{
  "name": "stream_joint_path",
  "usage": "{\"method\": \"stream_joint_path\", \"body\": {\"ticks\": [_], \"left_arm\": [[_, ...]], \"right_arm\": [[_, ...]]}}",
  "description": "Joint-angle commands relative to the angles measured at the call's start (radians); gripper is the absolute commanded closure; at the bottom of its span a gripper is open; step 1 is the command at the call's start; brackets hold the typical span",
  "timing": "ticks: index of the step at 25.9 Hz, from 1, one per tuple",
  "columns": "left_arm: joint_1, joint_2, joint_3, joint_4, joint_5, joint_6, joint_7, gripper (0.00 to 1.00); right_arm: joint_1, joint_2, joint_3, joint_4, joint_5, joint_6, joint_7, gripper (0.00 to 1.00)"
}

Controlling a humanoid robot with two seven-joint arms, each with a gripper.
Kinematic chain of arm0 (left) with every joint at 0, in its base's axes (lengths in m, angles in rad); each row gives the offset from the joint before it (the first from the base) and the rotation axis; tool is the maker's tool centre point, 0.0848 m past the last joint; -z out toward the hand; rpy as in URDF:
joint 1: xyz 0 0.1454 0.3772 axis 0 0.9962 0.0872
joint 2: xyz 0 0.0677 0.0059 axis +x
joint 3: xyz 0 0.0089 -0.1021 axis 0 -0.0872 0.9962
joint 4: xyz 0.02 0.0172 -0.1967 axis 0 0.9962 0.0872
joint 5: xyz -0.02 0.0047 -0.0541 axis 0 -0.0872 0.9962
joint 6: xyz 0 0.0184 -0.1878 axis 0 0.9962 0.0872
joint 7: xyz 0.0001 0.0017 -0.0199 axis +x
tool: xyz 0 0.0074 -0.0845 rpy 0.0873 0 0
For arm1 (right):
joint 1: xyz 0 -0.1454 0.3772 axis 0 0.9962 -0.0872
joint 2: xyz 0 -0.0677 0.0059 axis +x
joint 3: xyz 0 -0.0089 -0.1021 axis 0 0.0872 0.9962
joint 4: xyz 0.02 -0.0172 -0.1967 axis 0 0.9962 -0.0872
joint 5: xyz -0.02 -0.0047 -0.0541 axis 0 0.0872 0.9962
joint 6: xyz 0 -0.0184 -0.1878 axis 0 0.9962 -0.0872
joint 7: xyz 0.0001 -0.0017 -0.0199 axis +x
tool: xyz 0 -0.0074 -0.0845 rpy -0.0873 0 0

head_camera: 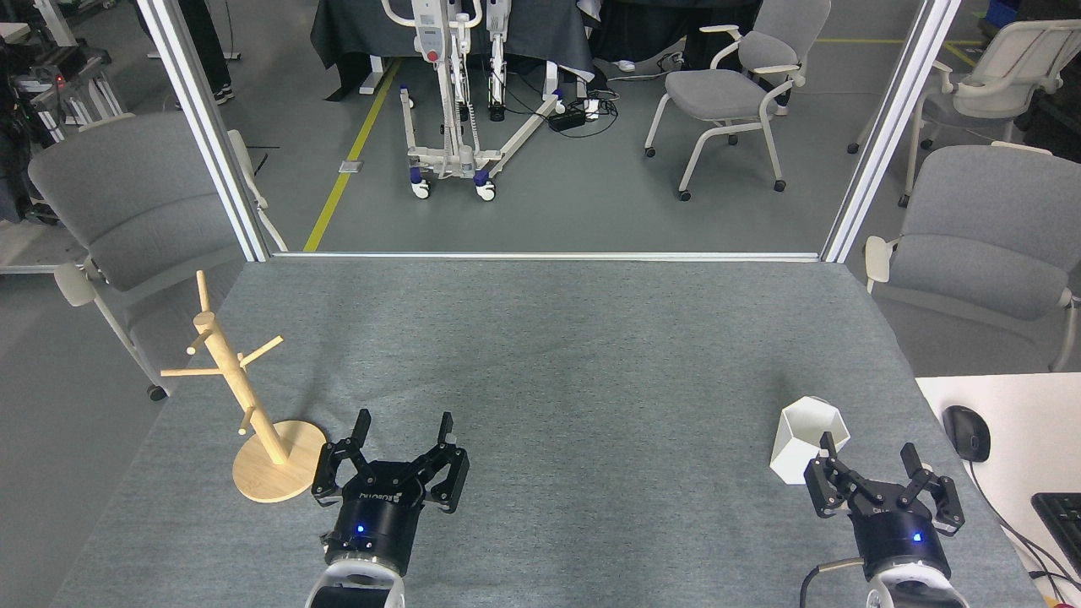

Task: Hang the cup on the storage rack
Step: 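Close the right gripper on the white cup rim and lift it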

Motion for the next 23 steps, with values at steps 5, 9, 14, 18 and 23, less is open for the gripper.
{"method": "stream_joint_path", "body": {"ticks": [5,9,14,18,23], "left_arm": [[-0.001,-0.001,0.000,0.008,0.000,-0.002,0.001,0.01],[-0.007,-0.001,0.000,0.008,0.000,-0.004,0.001,0.01],[-0.016,-0.001,0.000,0.008,0.000,-0.004,-0.001,0.01],[-0.015,-0.003,-0.005,0.011,0.000,-0.002,0.001,0.01],[-0.016,-0.003,-0.003,0.029,0.000,0.001,-0.001,0.01]], "right_arm": [[-0.086,0.004,0.012,0.109,0.055,0.000,-0.001,0.00],[-0.082,0.004,0.012,0.120,0.058,0.002,-0.002,0.00],[-0.066,0.004,0.013,0.121,0.060,-0.003,-0.002,0.00],[-0.057,-0.001,0.015,0.127,0.061,0.004,-0.002,0.00],[-0.066,-0.004,0.047,0.178,0.069,0.005,-0.002,0.00]]}}
